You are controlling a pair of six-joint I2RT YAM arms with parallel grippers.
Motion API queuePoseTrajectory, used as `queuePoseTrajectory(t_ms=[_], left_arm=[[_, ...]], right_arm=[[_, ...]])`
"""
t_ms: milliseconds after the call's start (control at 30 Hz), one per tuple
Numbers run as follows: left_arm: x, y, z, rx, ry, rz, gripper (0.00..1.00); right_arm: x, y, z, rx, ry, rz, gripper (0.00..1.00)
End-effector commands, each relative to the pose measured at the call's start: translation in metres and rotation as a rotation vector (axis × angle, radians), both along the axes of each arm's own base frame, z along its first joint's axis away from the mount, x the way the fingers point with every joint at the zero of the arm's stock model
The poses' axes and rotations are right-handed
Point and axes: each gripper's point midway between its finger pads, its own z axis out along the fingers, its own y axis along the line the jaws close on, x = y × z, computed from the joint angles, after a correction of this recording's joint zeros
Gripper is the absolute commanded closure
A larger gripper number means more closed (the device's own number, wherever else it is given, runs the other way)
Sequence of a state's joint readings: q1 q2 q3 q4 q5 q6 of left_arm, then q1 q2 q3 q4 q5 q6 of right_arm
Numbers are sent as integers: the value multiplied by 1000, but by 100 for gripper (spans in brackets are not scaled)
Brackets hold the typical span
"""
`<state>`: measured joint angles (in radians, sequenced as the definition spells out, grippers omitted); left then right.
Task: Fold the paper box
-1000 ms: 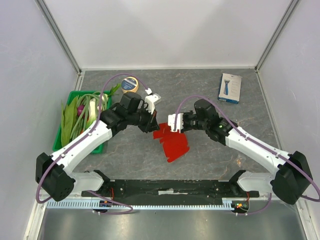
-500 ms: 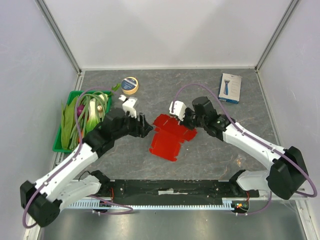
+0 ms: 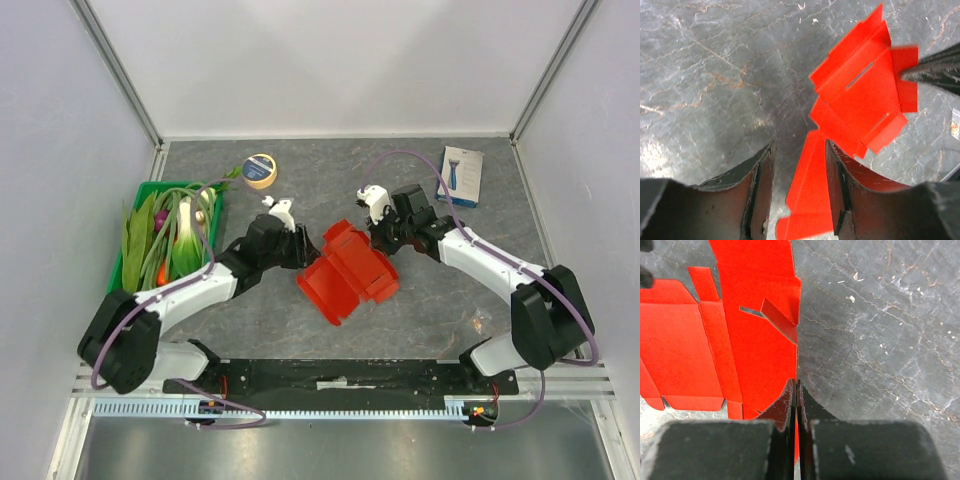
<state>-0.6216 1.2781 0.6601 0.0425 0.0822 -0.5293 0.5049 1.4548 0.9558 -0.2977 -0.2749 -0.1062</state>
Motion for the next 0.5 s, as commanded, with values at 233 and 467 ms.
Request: queuePoseTrajectory(t_ms=[233,467], left_arm=[[44,-44,10,-48,-107,-166,57],[38,-48,8,-45,-111,-192,77]], right_arm=[[3,11,14,74,20,33,100],[6,11,13,80,36,15,100]])
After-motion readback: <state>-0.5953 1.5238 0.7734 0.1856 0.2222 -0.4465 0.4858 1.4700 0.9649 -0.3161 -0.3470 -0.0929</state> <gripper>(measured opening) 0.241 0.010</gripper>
